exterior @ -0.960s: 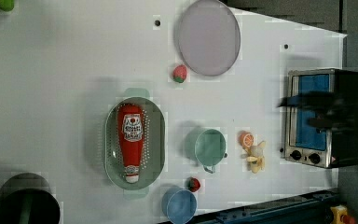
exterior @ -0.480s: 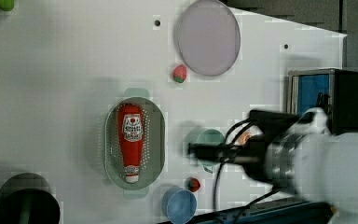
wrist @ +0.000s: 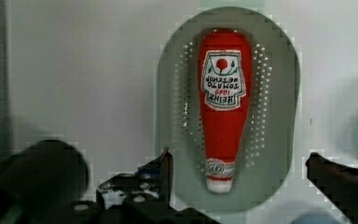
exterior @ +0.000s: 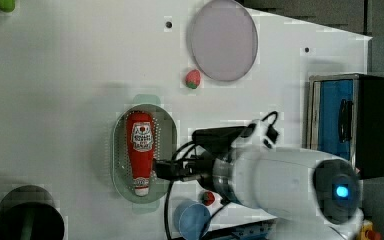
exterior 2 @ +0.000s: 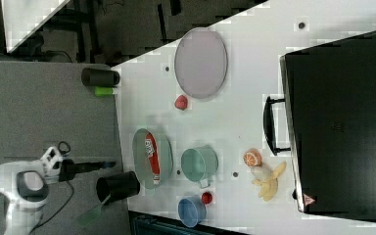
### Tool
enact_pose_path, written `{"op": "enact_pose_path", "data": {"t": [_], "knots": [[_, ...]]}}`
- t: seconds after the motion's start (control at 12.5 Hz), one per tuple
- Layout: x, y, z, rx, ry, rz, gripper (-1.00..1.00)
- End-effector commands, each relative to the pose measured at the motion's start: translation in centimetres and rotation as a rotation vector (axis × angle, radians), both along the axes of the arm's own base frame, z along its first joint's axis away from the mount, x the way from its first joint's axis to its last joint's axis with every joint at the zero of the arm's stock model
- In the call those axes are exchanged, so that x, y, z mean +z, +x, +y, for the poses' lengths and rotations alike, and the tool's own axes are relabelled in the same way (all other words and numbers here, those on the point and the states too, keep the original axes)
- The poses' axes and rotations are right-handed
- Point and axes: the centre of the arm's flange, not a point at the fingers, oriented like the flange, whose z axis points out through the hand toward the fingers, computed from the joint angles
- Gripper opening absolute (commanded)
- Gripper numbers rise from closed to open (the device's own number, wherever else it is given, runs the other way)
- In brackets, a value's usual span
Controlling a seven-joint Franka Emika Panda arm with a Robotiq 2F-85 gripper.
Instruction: Pick ketchup from strainer and place it on the table
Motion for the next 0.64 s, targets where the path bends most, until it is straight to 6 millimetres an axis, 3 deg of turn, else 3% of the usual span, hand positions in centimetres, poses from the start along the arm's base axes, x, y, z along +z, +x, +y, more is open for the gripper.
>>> {"op": "enact_pose_path", "data": {"t": [0.08,0.64], "knots": [[-4.9,0.7,-1.9,-0.048,-0.005,-0.003,1.00],[-13.9,0.8,-1.1,-0.096,0.069,0.010,1.00]]}}
